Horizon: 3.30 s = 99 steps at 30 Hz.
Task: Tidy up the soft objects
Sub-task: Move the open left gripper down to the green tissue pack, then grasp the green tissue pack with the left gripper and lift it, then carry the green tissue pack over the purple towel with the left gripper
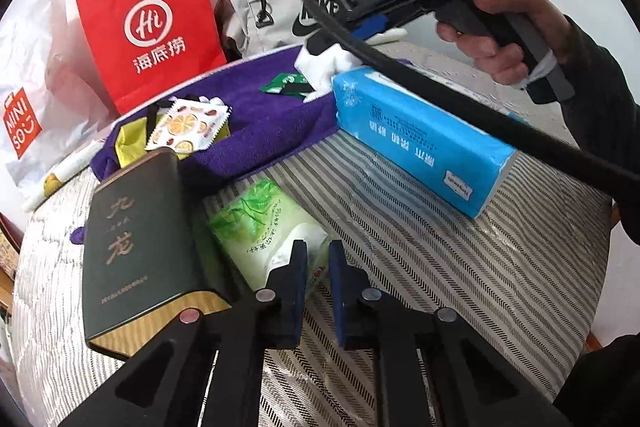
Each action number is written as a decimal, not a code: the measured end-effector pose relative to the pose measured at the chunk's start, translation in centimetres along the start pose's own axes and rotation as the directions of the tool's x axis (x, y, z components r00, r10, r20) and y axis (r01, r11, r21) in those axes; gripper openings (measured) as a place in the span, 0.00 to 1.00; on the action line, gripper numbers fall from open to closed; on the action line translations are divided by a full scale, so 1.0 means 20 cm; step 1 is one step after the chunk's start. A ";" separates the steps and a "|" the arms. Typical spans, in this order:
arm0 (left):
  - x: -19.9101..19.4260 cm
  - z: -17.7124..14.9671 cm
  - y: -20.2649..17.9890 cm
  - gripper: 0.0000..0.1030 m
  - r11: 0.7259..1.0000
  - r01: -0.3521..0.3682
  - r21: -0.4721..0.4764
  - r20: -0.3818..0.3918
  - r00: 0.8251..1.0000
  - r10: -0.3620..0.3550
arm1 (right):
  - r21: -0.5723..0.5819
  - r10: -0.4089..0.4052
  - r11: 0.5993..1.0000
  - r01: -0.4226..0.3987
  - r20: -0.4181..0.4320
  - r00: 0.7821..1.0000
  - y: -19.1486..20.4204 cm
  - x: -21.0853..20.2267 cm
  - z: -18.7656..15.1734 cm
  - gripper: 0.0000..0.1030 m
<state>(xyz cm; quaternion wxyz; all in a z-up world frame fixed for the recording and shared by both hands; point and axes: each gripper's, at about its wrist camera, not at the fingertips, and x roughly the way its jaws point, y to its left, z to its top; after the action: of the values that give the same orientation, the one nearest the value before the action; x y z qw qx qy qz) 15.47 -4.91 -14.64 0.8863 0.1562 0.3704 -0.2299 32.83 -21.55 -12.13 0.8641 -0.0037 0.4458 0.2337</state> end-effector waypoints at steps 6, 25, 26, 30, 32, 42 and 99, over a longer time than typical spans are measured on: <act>-0.05 0.01 0.02 0.08 0.999 0.014 -0.049 0.010 1.000 -0.014 | 0.031 0.009 0.999 -0.010 0.025 1.000 -0.01 -0.09 -0.05 0.54; -0.24 -0.05 0.01 0.06 0.989 0.037 -0.144 0.022 0.999 -0.034 | 0.062 -0.016 0.998 0.010 0.096 0.995 0.00 -0.40 -0.18 0.54; -0.25 -0.05 0.01 0.06 0.988 0.037 -0.150 0.020 0.999 -0.034 | 0.063 -0.017 0.998 0.011 0.101 0.995 0.00 -0.42 -0.19 0.54; -0.29 -0.07 0.02 0.06 0.983 0.037 -0.177 0.022 0.999 -0.034 | 0.067 -0.021 0.998 0.012 0.134 0.991 0.00 -0.50 -0.24 0.54; -0.32 -0.09 0.02 0.06 0.980 0.035 -0.198 0.023 0.999 -0.031 | 0.072 -0.018 0.997 0.008 0.150 0.989 0.01 -0.55 -0.28 0.54; -0.37 -0.18 0.05 0.10 0.967 0.005 -0.255 -0.022 1.000 -0.011 | 0.054 -0.031 0.998 0.020 0.210 0.977 0.06 -0.76 -0.46 0.58; -0.49 0.06 0.08 0.33 0.897 -0.174 -0.407 -0.037 0.984 0.174 | 0.019 -0.071 0.997 0.068 0.252 0.965 0.42 -0.90 -0.64 0.63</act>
<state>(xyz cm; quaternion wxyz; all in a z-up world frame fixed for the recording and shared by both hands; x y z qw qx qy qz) 11.04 -1.26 -6.49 0.9164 -0.0002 0.3946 -0.0673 10.69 -24.02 -4.29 0.9214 0.0150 0.3331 0.1995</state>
